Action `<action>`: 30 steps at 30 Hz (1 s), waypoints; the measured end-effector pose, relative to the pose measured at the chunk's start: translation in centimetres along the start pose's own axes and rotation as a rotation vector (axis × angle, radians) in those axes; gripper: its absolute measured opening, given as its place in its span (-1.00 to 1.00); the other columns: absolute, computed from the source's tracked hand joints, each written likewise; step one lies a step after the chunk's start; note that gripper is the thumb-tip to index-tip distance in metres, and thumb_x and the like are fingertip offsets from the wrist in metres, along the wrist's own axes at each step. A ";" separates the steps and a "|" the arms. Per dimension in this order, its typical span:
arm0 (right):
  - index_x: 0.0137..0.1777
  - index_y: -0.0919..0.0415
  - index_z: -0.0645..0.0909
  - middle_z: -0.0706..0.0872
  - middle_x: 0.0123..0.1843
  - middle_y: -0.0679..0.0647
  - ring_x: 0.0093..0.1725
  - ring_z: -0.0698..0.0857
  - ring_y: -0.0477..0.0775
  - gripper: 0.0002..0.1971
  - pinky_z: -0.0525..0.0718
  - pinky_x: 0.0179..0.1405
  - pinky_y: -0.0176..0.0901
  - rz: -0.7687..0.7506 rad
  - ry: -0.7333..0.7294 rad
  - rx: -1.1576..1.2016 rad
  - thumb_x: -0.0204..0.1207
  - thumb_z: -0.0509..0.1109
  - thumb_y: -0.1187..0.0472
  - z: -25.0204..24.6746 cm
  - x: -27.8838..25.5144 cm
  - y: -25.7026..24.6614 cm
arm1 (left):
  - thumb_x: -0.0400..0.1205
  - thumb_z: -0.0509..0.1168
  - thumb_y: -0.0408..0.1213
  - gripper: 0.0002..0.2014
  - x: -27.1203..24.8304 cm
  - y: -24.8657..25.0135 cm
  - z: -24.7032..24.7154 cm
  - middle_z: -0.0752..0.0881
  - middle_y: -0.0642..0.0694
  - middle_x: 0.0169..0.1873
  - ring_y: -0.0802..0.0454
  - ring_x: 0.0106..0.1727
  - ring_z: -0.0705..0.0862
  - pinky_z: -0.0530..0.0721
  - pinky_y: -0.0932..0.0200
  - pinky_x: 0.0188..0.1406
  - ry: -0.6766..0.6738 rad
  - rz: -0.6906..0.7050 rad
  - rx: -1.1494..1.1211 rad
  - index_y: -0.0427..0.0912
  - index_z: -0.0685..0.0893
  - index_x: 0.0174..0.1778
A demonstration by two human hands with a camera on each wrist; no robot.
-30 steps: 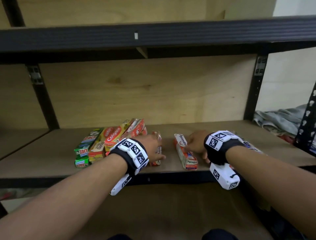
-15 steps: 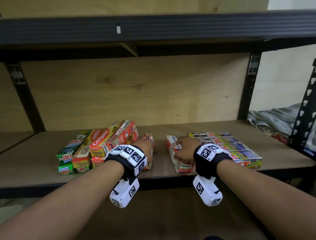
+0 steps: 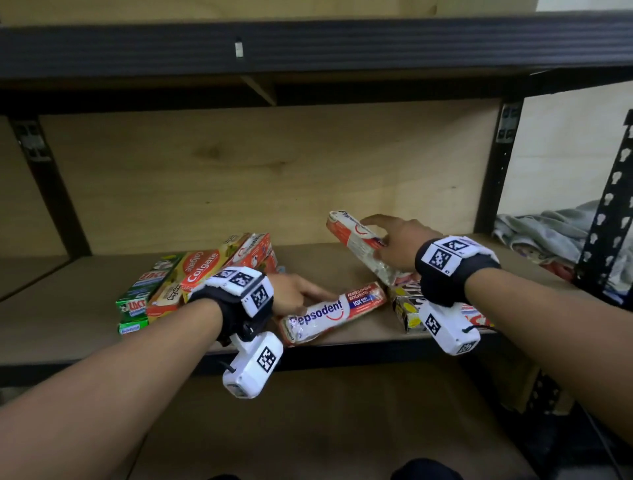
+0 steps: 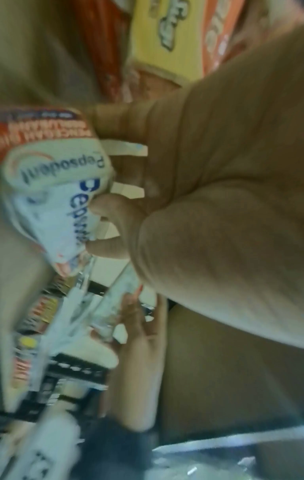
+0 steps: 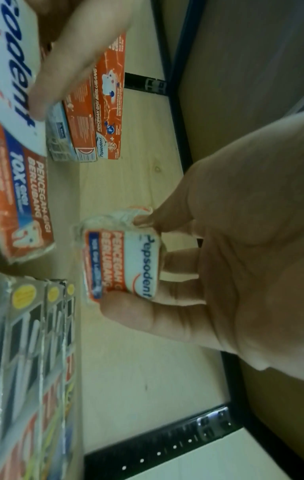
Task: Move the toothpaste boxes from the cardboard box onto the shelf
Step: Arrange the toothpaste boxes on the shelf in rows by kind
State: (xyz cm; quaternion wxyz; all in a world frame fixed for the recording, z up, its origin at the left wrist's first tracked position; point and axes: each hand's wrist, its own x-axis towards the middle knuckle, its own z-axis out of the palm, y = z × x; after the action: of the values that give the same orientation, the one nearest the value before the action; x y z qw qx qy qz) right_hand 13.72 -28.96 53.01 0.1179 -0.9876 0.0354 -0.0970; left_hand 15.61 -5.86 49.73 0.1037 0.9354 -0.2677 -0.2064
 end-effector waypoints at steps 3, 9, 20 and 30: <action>0.49 -0.48 0.24 0.76 0.20 -0.06 -0.07 0.76 0.09 -0.40 0.80 -0.09 -0.01 -0.036 0.006 -0.096 0.50 0.32 0.00 -0.6 0.1 0.0 | 0.73 0.07 -0.37 -0.43 0.2 0.4 0.5 0.50 0.09 0.52 -0.01 0.15 0.68 0.54 0.46 -0.33 0.100 0.022 0.195 0.39 0.42 0.53; 0.45 -0.50 0.33 0.70 0.30 -0.24 0.11 0.72 0.05 -0.41 0.76 -0.07 -0.09 -0.121 0.010 -0.197 0.55 0.31 0.13 -0.6 1.8 -0.5 | 0.47 0.51 0.11 -0.33 1.3 -0.1 0.2 0.67 0.09 0.35 0.06 0.25 0.65 0.57 0.24 0.06 0.125 0.056 0.301 0.14 0.52 0.52; 0.11 -0.36 0.67 0.68 0.27 -0.13 -0.02 0.73 0.07 -0.48 0.50 -0.33 -0.26 -0.166 -0.062 -0.206 0.44 0.28 0.37 4.1 6.3 -1.7 | 0.48 0.56 -0.17 -0.46 2.3 -1.2 -0.4 0.73 0.01 0.26 0.04 0.20 0.70 0.65 0.14 0.24 0.182 0.125 0.367 0.13 0.65 0.40; 0.21 -0.19 0.74 0.74 0.30 -0.08 0.16 0.73 0.02 -0.52 0.61 0.02 -0.29 -0.170 -0.267 -0.109 0.43 0.45 0.39 5.9 8.1 -1.3 | 0.47 0.56 -0.25 -0.58 3.6 -1.7 0.3 0.72 -0.13 0.15 -0.11 0.10 0.72 0.73 -0.02 0.10 0.341 0.070 0.437 -0.06 0.68 0.25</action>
State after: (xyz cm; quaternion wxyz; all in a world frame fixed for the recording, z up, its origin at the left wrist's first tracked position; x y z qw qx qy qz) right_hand 22.88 -27.06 49.15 0.0590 -0.9961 -0.0591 0.0275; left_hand 19.03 -6.38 47.80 -0.0500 0.9470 -0.3165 0.0204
